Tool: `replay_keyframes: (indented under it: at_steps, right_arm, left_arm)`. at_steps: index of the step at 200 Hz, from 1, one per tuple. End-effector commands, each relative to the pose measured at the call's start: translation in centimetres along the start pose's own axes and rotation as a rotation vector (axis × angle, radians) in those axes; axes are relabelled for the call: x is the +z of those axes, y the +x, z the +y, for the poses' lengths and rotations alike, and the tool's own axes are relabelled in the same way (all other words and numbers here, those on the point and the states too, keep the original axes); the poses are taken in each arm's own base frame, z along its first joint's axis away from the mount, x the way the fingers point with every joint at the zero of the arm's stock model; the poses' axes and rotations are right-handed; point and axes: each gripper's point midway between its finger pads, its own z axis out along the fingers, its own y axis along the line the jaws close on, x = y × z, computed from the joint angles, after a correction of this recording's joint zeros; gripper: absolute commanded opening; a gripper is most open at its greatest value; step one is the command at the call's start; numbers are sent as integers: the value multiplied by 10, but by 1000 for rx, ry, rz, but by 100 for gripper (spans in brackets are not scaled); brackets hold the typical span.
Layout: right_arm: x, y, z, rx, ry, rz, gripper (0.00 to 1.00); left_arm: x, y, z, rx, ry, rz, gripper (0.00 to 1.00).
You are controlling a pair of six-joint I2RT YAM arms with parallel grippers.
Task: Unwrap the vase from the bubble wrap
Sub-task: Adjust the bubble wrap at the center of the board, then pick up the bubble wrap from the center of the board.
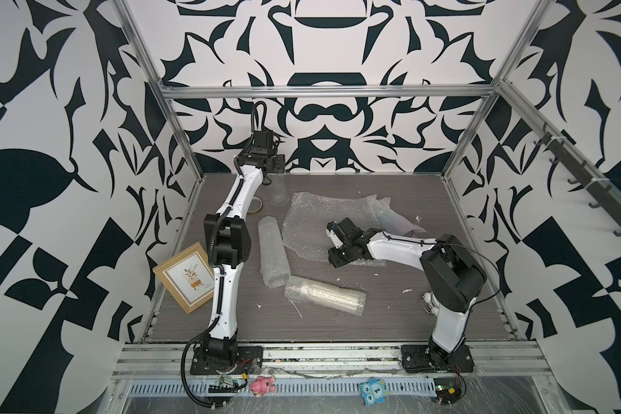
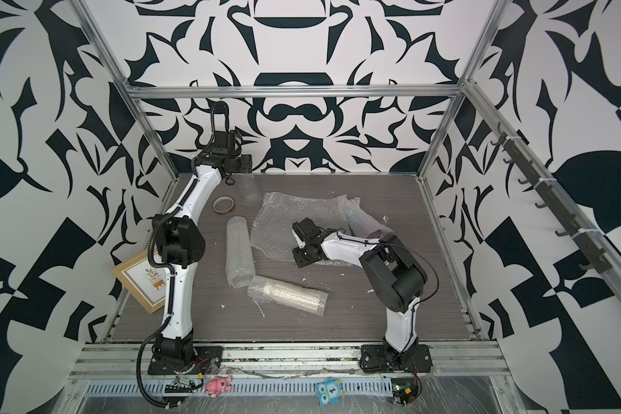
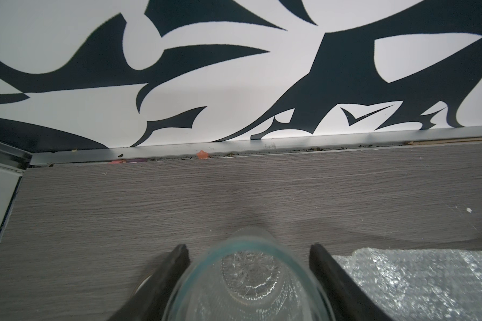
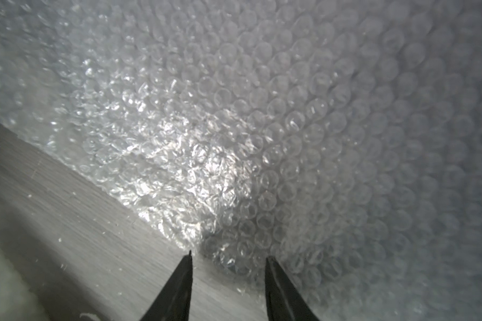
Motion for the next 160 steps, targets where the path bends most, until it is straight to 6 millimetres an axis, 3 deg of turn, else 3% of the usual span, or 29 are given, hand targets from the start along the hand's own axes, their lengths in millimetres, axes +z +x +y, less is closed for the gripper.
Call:
replay_keyframes:
  at_steps: [1,38,68,87,122,160]
  right_arm:
    - [-30,-23,10,-20,-26,-93,47]
    - [-61,-48,20,-39,-55,-194,51]
    - [-81,-56,23,-65,-62,-239,53]
    - [-91,-51,22,-89,-59,-248,54]
    - [-109,-36,17,-116,-48,-274,57]
    - [-129,-22,13,-139,-39,-300,67]
  left_arm:
    - [-14,-29,0,-12,14,-104,74]
    - [-15,-27,-3,-10,27,-95,89]
    - [-17,-26,-6,-8,41,-90,96]
    - [-23,-27,-8,-7,48,-90,100]
    - [-41,-35,-10,4,66,-100,99]
    - [-65,-44,-12,-7,82,-115,99]
